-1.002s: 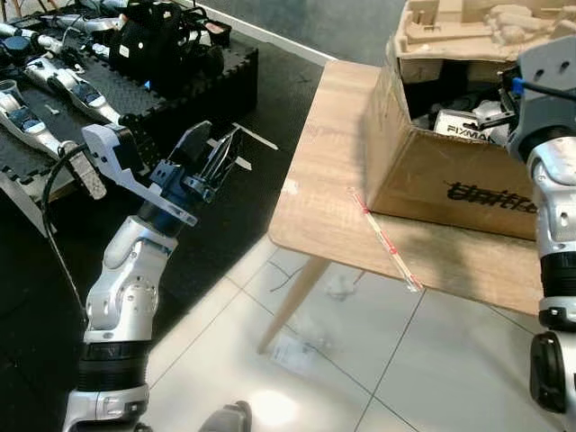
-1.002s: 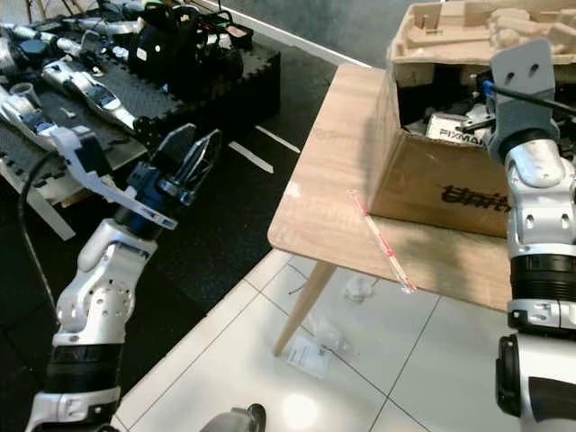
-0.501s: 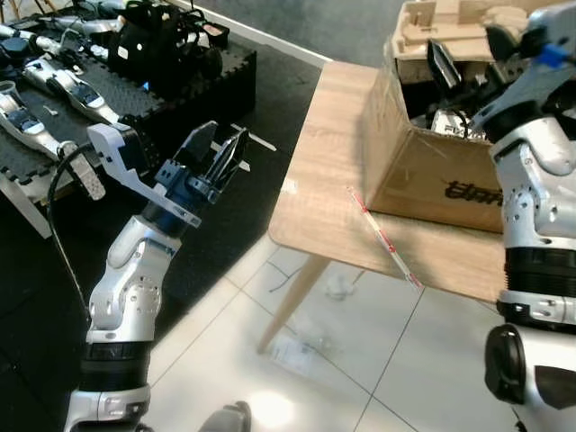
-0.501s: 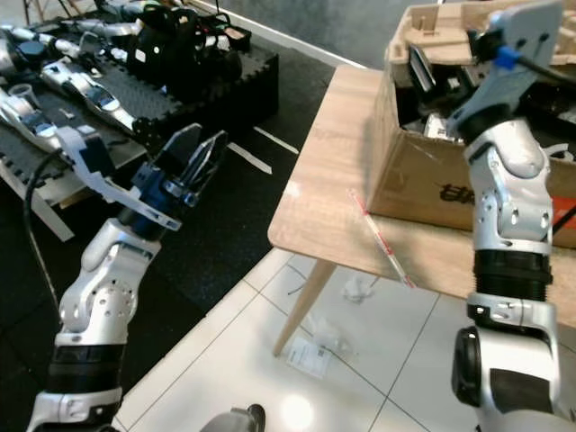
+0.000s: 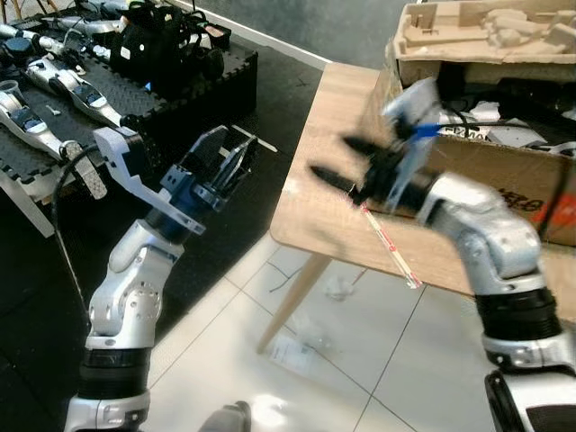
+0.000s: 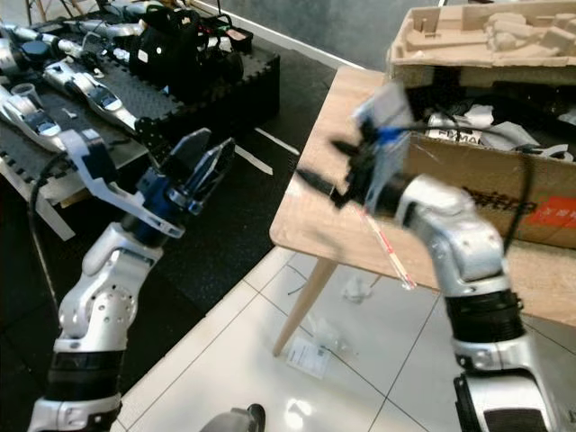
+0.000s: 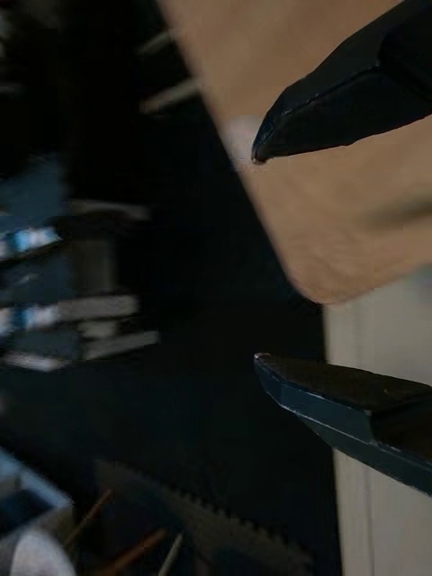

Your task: Picking trash to rubbish bin

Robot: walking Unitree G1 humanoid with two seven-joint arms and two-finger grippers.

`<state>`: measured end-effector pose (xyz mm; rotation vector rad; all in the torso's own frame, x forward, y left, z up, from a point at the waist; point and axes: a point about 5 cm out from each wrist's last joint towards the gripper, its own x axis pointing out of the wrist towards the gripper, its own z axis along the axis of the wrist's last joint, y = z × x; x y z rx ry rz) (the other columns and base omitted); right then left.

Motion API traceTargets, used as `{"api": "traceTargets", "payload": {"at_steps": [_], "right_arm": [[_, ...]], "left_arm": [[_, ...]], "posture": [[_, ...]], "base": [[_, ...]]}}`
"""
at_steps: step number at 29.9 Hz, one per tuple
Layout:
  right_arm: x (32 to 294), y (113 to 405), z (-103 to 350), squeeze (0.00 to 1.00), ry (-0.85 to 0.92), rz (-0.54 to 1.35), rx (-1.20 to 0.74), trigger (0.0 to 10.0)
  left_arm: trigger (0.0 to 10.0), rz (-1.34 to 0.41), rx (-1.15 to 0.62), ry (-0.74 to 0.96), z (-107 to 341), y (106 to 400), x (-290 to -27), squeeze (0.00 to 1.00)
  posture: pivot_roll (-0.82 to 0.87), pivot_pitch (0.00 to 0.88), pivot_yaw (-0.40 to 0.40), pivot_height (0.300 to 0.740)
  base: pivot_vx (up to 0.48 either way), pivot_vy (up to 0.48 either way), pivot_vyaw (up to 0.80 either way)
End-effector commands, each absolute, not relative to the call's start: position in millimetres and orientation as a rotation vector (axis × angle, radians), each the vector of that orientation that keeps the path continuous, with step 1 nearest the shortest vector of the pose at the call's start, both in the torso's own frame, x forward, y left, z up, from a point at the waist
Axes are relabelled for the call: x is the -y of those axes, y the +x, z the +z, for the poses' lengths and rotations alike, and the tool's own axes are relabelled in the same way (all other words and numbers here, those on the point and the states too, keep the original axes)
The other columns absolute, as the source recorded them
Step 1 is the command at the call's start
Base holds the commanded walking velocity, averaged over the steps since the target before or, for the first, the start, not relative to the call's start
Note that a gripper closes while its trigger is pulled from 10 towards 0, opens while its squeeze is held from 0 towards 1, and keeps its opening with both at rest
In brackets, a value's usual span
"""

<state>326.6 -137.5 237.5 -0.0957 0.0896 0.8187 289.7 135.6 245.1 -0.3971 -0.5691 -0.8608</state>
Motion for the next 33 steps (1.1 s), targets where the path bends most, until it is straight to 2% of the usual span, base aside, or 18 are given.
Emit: {"api": "traceTargets", "payload": {"at_steps": [1,10,11,14,17,23,27,33], "right_arm": [[140,326,225,0.00,-0.052,0.746,-0.191,10.0],[146,325,182,0.00,0.079,0.547,-0.373,10.0],[154,328,165,0.00,0.140,0.436,-0.415,10.0],[159,329,158,0.00,0.154,0.382,-0.440,10.0],[162,329,156,0.00,0.155,0.344,-0.450,10.0],[176,329,157,0.00,0.154,0.241,-0.455,10.0],[180,331,156,0.00,0.131,0.202,-0.450,10.0],[184,332,158,0.00,0.097,0.162,-0.436,10.0]], "left_arm": [[10.0,-0.902,0.556,-0.372,243,285,-135,0.00],[10.0,-1.011,0.531,-0.322,242,275,-136,0.00],[10.0,-1.080,0.488,-0.263,237,270,-134,0.00],[10.0,-1.125,0.453,-0.210,233,266,-133,0.00],[10.0,-1.157,0.425,-0.152,230,262,-132,0.00],[10.0,-1.203,0.329,0.137,219,256,-129,0.00],[10.0,-1.239,0.281,0.229,212,254,-122,0.00],[10.0,-1.276,0.273,0.257,208,253,-108,0.00]], "posture": [[0.06,0.129,-0.053,0.740],[0.05,0.136,-0.052,0.740],[0.04,0.137,-0.047,0.740],[0.04,0.137,-0.047,0.740],[0.05,0.144,-0.045,0.740],[0.05,0.155,-0.042,0.740],[0.05,0.160,-0.040,0.740],[0.05,0.162,-0.036,0.740]], "base": [[0.000,0.000,0.00],[0.000,0.000,0.00],[0.000,0.000,0.00],[0.000,0.000,0.00],[0.000,0.000,0.00],[0.000,0.000,0.00],[0.000,0.000,0.00],[0.000,0.000,0.00]]}}
